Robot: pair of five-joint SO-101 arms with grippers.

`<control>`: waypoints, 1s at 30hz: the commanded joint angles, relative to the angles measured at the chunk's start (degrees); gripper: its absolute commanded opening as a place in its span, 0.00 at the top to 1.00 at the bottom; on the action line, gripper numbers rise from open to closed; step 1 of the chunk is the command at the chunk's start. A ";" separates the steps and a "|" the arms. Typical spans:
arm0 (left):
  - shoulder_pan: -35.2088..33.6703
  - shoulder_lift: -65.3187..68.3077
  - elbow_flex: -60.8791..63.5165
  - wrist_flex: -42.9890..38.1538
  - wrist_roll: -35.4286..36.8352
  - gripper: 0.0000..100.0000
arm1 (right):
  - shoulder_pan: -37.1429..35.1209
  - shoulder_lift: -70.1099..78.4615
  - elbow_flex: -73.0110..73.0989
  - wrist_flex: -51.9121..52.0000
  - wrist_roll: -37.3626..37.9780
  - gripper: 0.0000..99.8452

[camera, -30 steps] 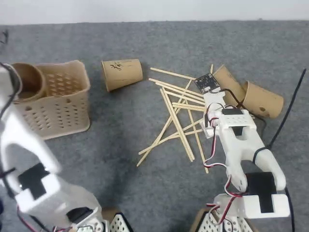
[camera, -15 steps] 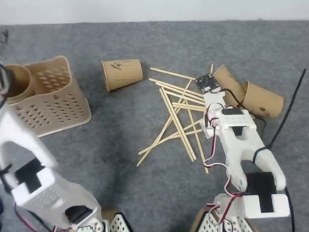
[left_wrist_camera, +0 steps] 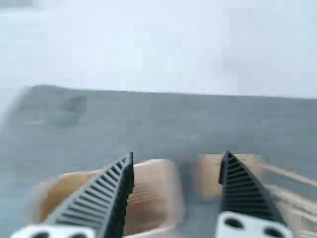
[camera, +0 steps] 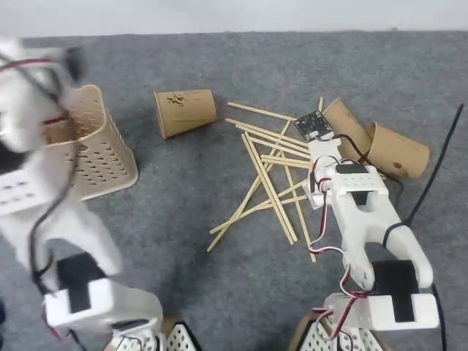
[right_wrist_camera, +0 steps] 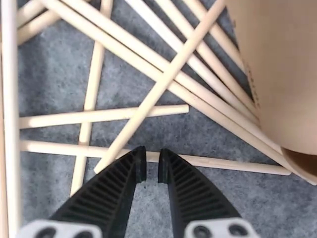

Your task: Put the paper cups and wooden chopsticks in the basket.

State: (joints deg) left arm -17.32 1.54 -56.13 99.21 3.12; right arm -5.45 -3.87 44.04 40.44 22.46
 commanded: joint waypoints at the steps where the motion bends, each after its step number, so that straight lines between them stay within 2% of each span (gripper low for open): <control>1: 12.13 -0.53 4.26 -0.88 8.35 0.73 | -1.36 0.22 0.18 -0.31 0.62 0.94; 4: 16.62 4.04 10.68 -1.76 11.78 0.73 | -1.36 0.22 0.18 -0.31 0.62 0.94; 7: 16.62 9.76 15.43 -2.29 14.51 0.73 | -1.36 0.22 0.18 -0.31 0.62 0.94; 13: 16.53 18.81 15.60 -3.43 21.36 0.73 | -1.36 0.22 0.18 -0.57 0.62 0.94; 23: 14.95 28.66 15.78 -9.49 21.98 0.73 | -1.36 0.22 0.18 -0.66 0.62 0.94; 30: 10.55 34.73 15.60 -11.25 21.80 0.73 | -1.36 0.22 0.18 -0.75 0.62 0.94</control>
State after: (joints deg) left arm -5.19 36.09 -39.96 89.36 24.31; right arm -5.45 -3.87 44.04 40.44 22.46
